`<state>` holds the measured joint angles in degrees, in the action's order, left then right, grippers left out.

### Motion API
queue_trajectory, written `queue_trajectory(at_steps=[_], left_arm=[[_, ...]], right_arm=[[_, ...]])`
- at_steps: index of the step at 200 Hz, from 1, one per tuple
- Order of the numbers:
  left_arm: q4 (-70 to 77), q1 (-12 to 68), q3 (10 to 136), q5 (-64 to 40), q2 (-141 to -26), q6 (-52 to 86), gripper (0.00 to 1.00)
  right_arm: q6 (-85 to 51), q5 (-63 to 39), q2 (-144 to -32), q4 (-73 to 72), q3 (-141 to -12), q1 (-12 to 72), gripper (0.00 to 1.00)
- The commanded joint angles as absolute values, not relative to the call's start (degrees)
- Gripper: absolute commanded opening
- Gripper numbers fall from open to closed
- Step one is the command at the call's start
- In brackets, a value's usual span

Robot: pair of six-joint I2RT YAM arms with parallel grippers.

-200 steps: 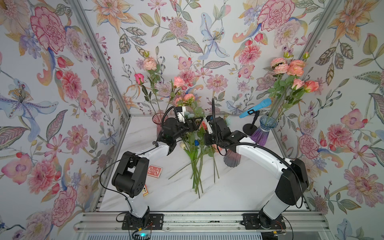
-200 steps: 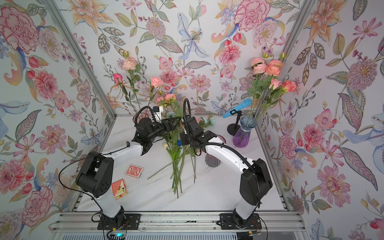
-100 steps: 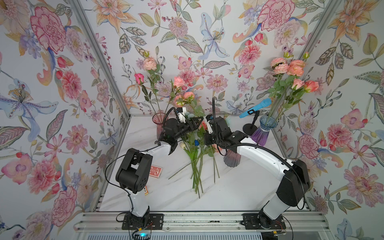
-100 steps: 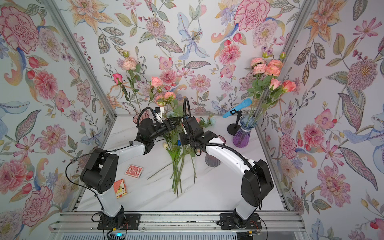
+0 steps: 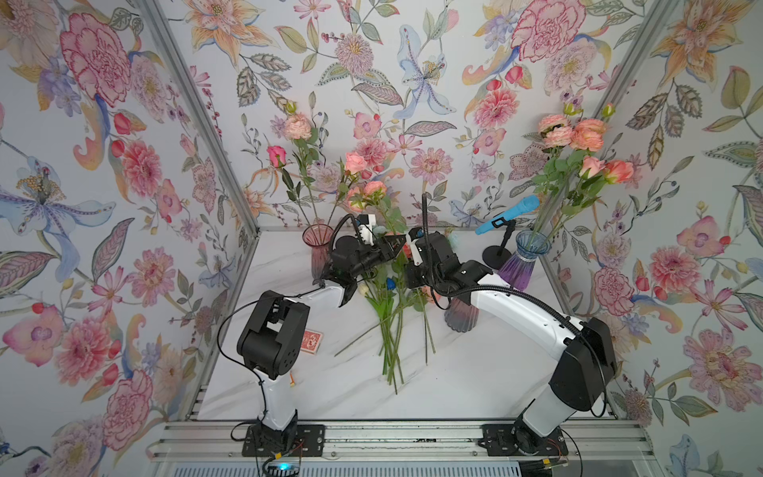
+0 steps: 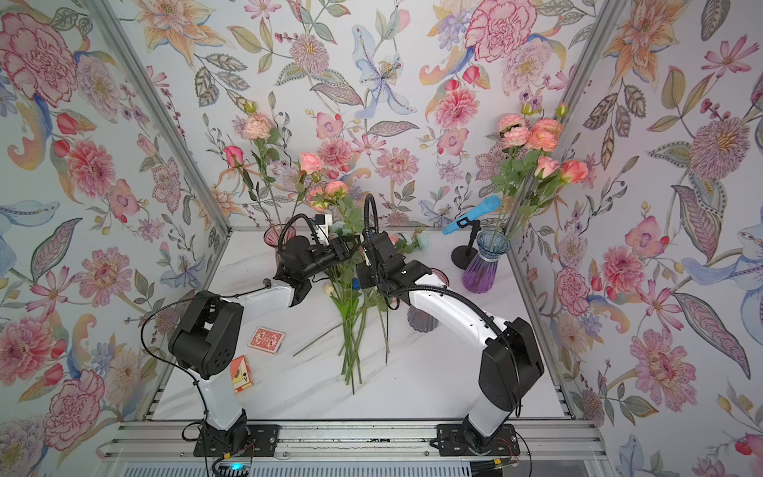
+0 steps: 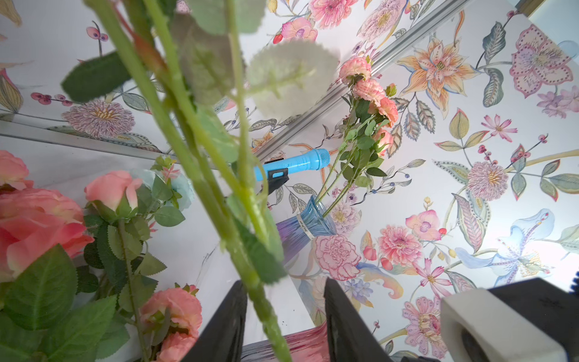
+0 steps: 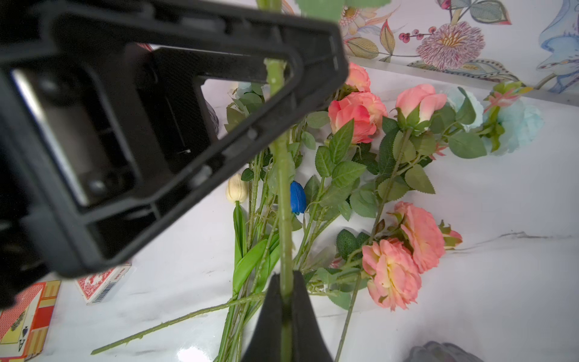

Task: Place the pink flowers into the vase
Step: Place the flower in the vase.

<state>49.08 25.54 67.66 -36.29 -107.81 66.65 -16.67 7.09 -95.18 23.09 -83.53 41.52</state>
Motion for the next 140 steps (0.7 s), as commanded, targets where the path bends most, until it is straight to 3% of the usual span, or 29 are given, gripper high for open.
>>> queue_trajectory(at_steps=[1, 63, 103, 140], left_arm=[[51.3, 26.2, 69.8, -37.8, -108.6, 67.0, 0.36], [50.7, 26.9, 71.0, -39.5, -109.2, 65.8, 0.23], [47.8, 27.3, 72.1, -40.4, -109.1, 62.7, 0.03], [46.2, 27.5, 73.5, -41.3, -109.8, 61.8, 0.00]], right_arm=[[-16.1, 8.2, -93.7, 21.4, -83.4, 41.9, 0.00], [-16.5, 9.0, -93.7, 21.4, -82.7, 42.0, 0.00], [-16.7, 9.7, -93.0, 21.4, -82.1, 41.8, 0.00], [-17.2, 10.1, -92.3, 21.3, -81.3, 41.9, 0.04]])
